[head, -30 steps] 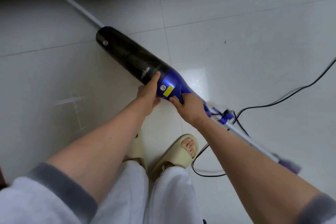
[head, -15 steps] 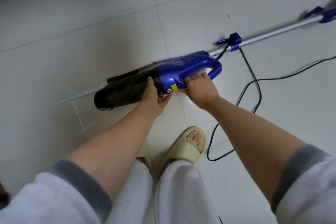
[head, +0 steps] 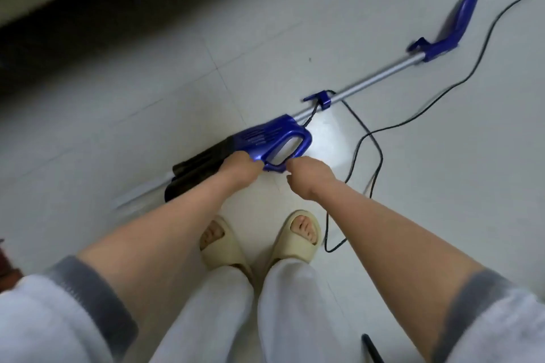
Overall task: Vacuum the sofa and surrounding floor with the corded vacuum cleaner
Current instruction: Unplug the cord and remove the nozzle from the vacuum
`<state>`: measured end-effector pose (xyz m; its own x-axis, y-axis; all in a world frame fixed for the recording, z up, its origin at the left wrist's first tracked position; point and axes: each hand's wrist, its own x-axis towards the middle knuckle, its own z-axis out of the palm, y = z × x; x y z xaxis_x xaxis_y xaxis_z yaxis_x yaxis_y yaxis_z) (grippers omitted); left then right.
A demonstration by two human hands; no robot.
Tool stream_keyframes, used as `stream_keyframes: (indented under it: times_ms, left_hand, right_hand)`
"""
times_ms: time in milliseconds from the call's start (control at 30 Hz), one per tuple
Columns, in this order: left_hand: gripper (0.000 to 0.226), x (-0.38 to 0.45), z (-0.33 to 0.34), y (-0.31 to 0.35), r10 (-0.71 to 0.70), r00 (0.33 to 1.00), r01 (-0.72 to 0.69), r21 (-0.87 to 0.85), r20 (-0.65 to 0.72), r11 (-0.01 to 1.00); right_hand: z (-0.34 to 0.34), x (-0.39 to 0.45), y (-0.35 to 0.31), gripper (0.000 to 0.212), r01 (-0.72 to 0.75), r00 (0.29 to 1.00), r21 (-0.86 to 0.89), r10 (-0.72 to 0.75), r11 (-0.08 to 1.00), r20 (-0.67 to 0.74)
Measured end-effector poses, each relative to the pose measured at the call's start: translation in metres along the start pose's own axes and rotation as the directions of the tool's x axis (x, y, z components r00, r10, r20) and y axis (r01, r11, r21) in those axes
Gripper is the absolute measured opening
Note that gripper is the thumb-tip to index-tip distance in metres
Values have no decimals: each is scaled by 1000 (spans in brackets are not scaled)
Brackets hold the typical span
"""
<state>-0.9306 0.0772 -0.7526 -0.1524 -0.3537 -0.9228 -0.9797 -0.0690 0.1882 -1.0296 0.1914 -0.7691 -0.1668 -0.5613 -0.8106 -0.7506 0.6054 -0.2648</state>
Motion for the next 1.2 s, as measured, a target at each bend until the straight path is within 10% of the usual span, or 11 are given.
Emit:
stream_keyframes:
  times_ms: [233, 633, 1200]
  left_hand:
    - [26, -203, -39, 197, 316, 928, -357, 712, 197, 605]
    - [23, -465, 10, 487, 581, 708, -553, 827, 402, 101]
    - [40, -551, 121, 934, 607, 582, -445, 837, 541, -320]
  right_hand:
    - [-160, -216, 90, 27, -181, 972, 248, 212, 952, -103]
    - [-335, -535, 292, 25, -473, 697, 501, 656, 725, -291]
    - [-550, -643, 579, 25, -459, 530, 677, 789, 575, -311]
